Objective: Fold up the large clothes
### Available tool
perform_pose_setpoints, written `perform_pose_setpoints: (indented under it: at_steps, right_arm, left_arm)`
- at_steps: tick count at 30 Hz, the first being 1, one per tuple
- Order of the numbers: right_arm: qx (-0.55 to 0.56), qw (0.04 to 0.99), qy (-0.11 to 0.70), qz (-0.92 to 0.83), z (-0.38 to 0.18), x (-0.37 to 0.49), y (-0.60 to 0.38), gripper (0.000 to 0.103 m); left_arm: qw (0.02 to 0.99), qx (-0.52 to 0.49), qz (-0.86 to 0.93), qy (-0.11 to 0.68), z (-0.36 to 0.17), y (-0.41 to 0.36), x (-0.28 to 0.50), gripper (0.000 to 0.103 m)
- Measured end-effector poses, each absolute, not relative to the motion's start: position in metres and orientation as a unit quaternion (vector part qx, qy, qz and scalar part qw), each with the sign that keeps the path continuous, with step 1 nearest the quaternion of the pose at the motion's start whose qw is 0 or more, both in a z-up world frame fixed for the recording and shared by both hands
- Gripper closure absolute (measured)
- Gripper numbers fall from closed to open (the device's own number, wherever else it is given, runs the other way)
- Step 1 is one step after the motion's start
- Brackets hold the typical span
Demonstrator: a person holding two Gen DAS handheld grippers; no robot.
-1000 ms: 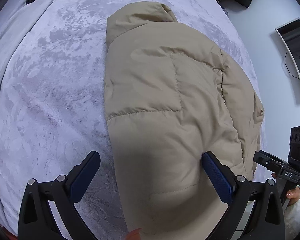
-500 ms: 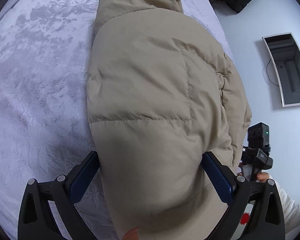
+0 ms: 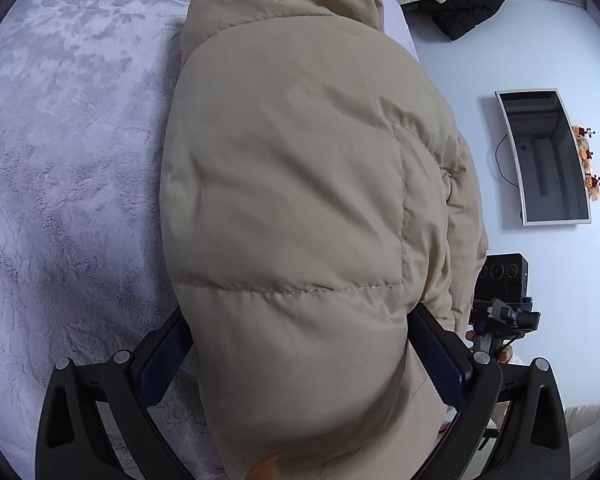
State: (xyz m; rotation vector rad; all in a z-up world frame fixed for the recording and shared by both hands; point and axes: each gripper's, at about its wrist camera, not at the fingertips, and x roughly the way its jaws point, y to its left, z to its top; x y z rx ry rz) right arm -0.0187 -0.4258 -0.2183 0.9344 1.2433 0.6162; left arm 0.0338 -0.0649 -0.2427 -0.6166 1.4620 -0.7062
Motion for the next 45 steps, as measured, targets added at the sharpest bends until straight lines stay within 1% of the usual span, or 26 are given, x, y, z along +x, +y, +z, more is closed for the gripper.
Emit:
perform_pose_setpoints:
  at_steps: [4, 7, 9, 11, 16, 18, 20, 21, 22, 23, 25, 28, 31, 37, 42, 45]
  right_arm:
    - [0.323, 0.679, 0.619, 0.228, -0.229, -0.003, -0.410, 0.000]
    - [0.289, 0.681, 0.638, 0.215, -0.244, 0.007, -0.402, 0.000]
    - [0.293, 0.671, 0.644, 0.219, -0.253, 0.012, -0.400, 0.000]
    - [0.311, 0.662, 0.644, 0.224, -0.255, 0.012, -0.401, 0.000]
    - [0.337, 0.644, 0.649, 0.226, -0.257, 0.013, -0.393, 0.000]
    - [0.346, 0.636, 0.655, 0.214, -0.260, 0.011, -0.395, 0.001]
    - [0.356, 0.630, 0.659, 0.203, -0.260, 0.009, -0.397, 0.005]
    - [0.360, 0.629, 0.660, 0.198, -0.259, 0.007, -0.398, 0.009]
    - [0.364, 0.627, 0.662, 0.193, -0.258, 0.005, -0.398, 0.016]
    - [0.366, 0.625, 0.662, 0.190, -0.256, 0.003, -0.399, 0.020]
    - [0.370, 0.623, 0.664, 0.184, -0.253, 0.000, -0.402, 0.035]
    - [0.381, 0.621, 0.657, 0.194, -0.246, -0.003, -0.402, 0.047]
    - [0.381, 0.631, 0.644, 0.203, -0.234, -0.008, -0.397, 0.051]
    - [0.381, 0.659, 0.613, 0.211, -0.201, -0.001, -0.363, 0.051]
    - [0.379, 0.684, 0.584, 0.220, -0.178, 0.035, -0.306, 0.051]
    - [0.376, 0.691, 0.573, 0.232, -0.174, 0.067, -0.268, 0.051]
  left_arm:
    - [0.645, -0.263, -0.315, 0.644, -0.249, -0.070, 0.037, 0.001]
    - [0.620, -0.289, -0.325, 0.653, -0.261, -0.073, 0.043, 0.001]
    - [0.600, -0.312, -0.322, 0.662, -0.271, -0.074, 0.044, 0.001]
    - [0.601, -0.311, -0.319, 0.663, -0.270, -0.081, 0.044, 0.001]
    - [0.645, -0.255, -0.281, 0.664, -0.247, -0.101, 0.044, 0.001]
    - [0.665, -0.226, -0.268, 0.659, -0.234, -0.107, 0.042, 0.004]
    - [0.684, -0.200, -0.260, 0.652, -0.222, -0.114, 0.042, 0.007]
    - [0.690, -0.191, -0.257, 0.650, -0.216, -0.117, 0.041, 0.008]
    - [0.694, -0.184, -0.255, 0.648, -0.213, -0.121, 0.041, 0.010]
    - [0.698, -0.178, -0.254, 0.645, -0.210, -0.123, 0.041, 0.010]
    - [0.705, -0.172, -0.254, 0.640, -0.206, -0.130, 0.039, 0.013]
    - [0.710, -0.171, -0.261, 0.631, -0.197, -0.132, 0.037, 0.015]
    - [0.713, -0.170, -0.280, 0.620, -0.184, -0.122, 0.042, 0.016]
    - [0.725, -0.171, -0.305, 0.593, -0.160, -0.075, 0.075, 0.016]
    - [0.746, -0.163, -0.296, 0.574, -0.146, -0.010, 0.115, 0.016]
    - [0.762, -0.169, -0.271, 0.563, -0.142, 0.031, 0.146, 0.016]
